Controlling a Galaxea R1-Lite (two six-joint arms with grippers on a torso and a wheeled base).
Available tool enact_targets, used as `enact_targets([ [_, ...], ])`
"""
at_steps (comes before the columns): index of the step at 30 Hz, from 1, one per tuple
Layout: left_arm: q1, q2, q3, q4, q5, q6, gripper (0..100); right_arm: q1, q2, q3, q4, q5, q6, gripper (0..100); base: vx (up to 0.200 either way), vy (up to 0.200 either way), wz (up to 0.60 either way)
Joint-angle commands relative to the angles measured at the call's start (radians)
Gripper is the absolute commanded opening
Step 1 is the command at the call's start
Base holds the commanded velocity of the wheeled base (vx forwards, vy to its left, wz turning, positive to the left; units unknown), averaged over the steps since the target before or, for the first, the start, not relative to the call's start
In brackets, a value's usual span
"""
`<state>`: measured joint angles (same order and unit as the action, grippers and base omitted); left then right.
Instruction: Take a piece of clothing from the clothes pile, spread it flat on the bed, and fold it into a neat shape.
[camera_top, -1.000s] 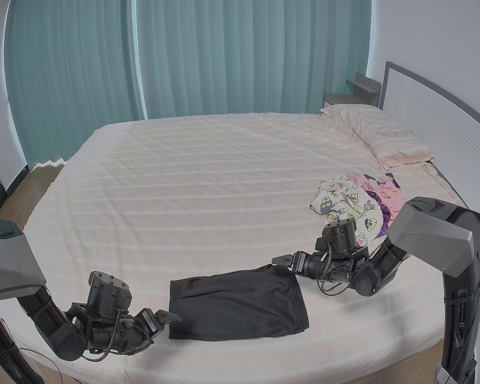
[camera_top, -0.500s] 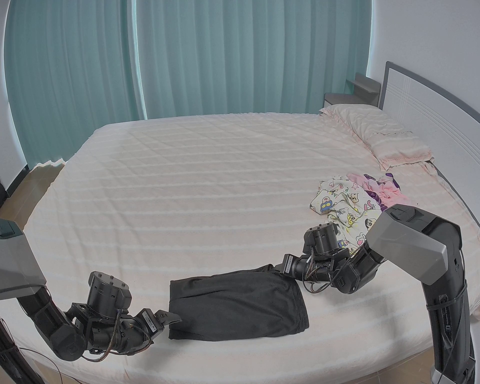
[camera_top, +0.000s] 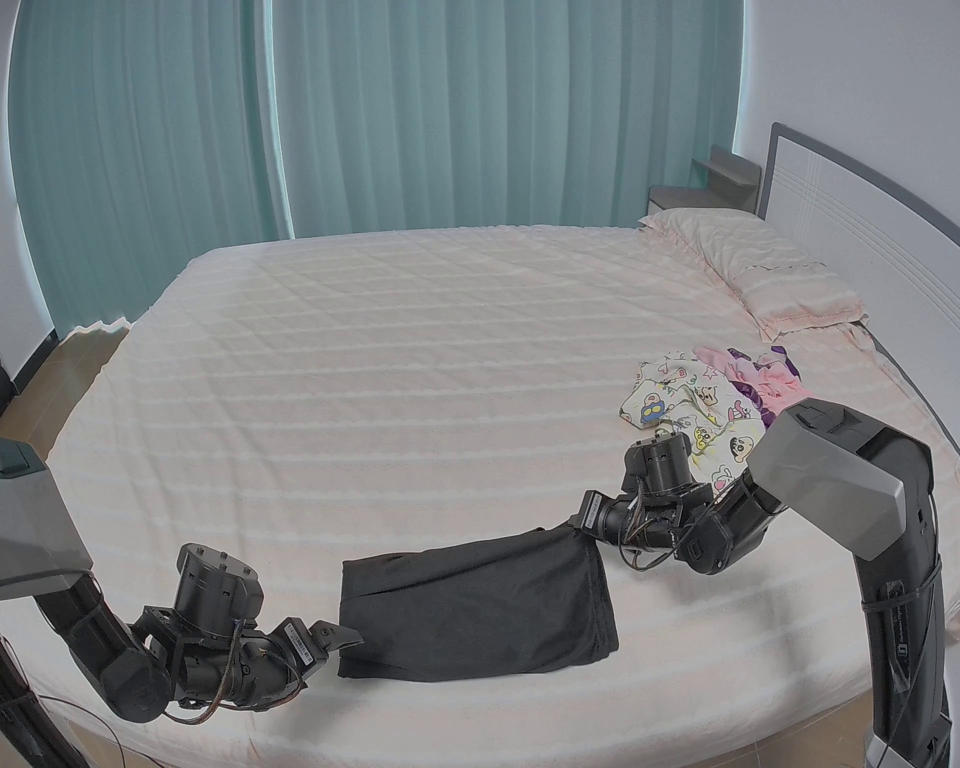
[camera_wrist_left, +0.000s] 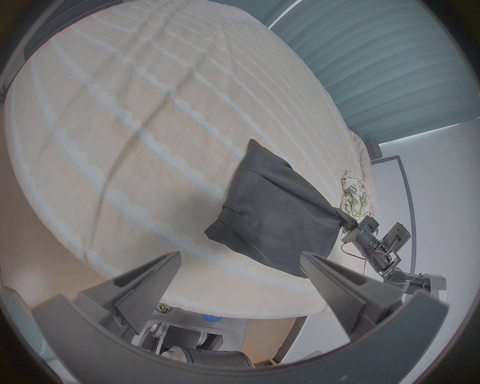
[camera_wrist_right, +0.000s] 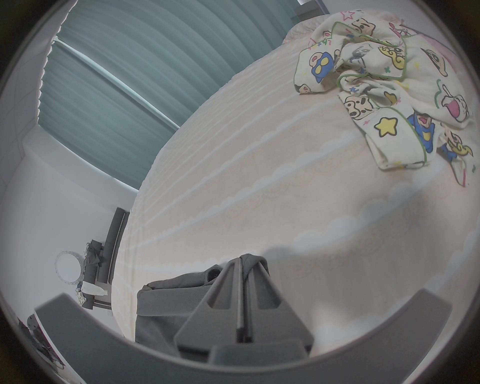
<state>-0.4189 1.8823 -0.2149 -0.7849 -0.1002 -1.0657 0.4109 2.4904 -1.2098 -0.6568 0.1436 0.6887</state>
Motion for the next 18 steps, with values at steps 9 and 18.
enact_targets([
  [9,0.000,0.003,0.002,-0.001,-0.001,0.000,100,-0.026,0.007,-0.002,0.000,0.001,0.009,0,0.000,0.000,0.00],
  [18,0.000,0.003,0.002,-0.001,-0.001,0.000,100,-0.040,-0.012,0.016,-0.001,-0.004,0.008,100,0.000,0.000,0.00],
])
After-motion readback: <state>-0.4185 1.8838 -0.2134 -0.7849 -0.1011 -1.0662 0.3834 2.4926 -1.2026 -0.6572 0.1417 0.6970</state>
